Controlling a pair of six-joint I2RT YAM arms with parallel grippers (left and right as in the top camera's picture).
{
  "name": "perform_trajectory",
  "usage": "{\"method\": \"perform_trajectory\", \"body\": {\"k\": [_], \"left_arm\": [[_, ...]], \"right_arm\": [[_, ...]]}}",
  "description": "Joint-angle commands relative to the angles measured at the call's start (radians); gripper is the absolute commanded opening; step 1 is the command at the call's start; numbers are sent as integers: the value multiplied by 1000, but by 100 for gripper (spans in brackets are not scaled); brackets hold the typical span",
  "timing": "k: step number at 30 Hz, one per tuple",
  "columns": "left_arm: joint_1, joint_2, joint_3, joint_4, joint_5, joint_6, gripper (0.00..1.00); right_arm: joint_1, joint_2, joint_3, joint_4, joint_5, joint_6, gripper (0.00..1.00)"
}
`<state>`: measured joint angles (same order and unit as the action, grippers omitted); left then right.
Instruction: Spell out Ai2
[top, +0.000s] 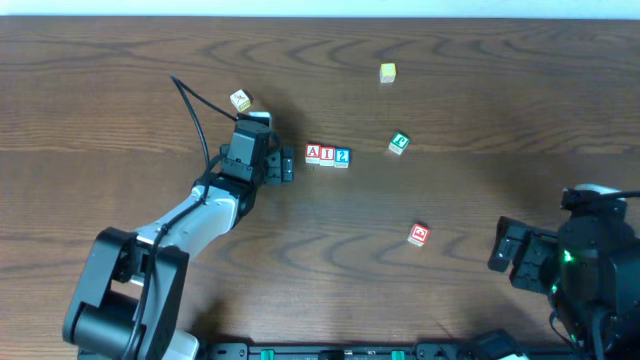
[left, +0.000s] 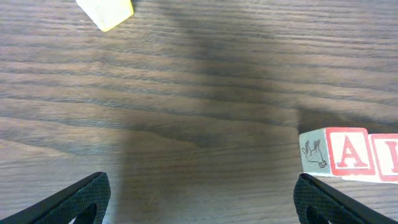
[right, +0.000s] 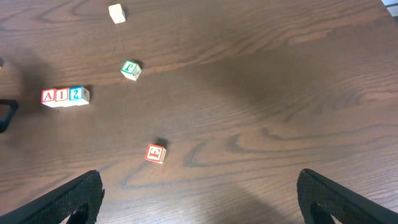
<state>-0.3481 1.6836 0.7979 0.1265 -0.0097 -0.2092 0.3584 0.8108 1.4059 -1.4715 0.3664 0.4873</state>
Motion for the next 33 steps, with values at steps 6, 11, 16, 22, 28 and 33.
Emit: {"method": "perform_trajectory", "body": {"k": [6,11,16,22,28,33], "left_arm": [[0,94,5,93,81,-8,95],[0,133,16,116,82,-10,95],[0,149,19,153,81,-24,95],[0,149,19,194,100,-66,95],[0,149,19,193,143,-88,95],[0,149,19,193,154,-97,95]], "right_arm": [[-4,1,-2,-11,3,13,99],[-4,1,-2,-18,4,13,99],[-4,1,-2,-18,4,13,99],[-4,1,-2,-18,4,13,99],[-4,1,-2,-19,4,13,99],[-4,1,-2,-26,4,13,99]]}}
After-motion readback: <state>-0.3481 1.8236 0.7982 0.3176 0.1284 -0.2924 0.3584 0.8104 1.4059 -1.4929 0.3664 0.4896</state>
